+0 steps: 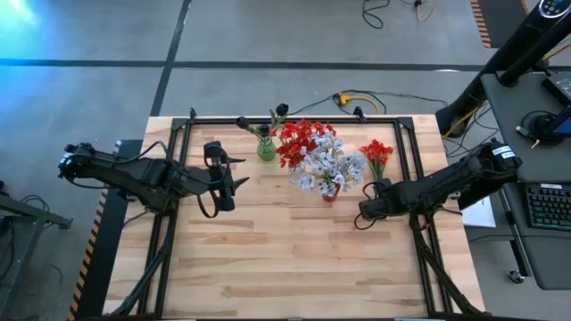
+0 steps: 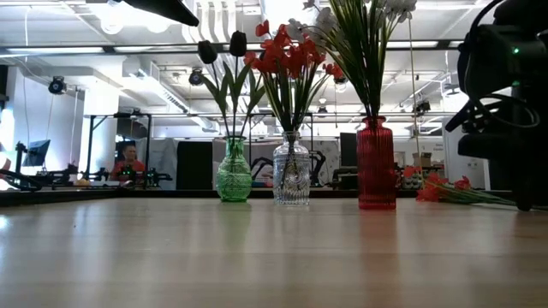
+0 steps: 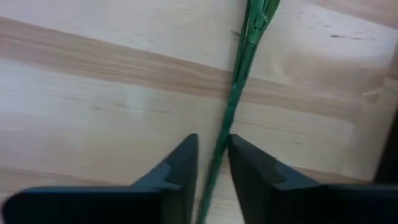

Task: Sort flowers into vase by color
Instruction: Put the orange flowers into the transparent vase

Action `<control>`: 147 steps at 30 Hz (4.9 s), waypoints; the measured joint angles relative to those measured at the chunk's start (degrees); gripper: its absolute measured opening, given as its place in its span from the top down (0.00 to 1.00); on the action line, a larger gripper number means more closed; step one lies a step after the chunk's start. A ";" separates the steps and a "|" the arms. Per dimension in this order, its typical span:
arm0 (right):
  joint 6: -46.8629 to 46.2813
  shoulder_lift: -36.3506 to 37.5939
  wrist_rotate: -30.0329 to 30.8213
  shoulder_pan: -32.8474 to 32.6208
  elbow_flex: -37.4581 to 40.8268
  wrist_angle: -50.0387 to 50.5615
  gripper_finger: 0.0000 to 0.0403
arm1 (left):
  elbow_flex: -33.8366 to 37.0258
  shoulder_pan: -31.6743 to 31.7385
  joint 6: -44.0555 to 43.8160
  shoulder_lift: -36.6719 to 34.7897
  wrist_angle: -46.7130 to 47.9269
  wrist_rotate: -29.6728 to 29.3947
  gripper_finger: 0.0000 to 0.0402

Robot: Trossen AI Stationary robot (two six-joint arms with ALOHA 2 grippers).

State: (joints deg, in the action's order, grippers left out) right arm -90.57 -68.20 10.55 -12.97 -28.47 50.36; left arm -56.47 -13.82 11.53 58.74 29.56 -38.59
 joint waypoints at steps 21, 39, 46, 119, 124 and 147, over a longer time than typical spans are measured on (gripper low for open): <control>3.24 0.07 -0.70 -0.15 -4.62 1.74 0.97 | 0.02 0.00 -0.15 0.04 0.07 0.07 0.45; -1.30 6.90 1.67 -5.91 -16.11 13.09 0.97 | 0.02 0.01 -0.04 0.09 0.11 0.21 0.45; -6.56 10.61 16.17 -10.23 -17.31 13.95 0.97 | 0.02 0.02 -0.03 0.09 -0.01 0.22 0.45; 79.48 -23.45 56.30 -24.95 -89.11 5.90 0.97 | 7.61 -1.82 7.42 -0.66 -39.74 24.63 0.45; 74.76 -25.96 53.49 -27.24 -88.75 5.86 0.97 | 11.19 -4.99 10.18 -1.88 -47.91 24.65 0.45; 72.95 -29.83 51.94 -28.87 -66.13 -20.36 0.97 | 25.94 -19.54 11.77 -3.93 -71.97 21.59 0.45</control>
State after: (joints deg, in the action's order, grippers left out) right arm -17.62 -98.04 62.48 -41.84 -94.60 30.00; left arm -30.53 -33.36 23.30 54.81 -42.41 -16.99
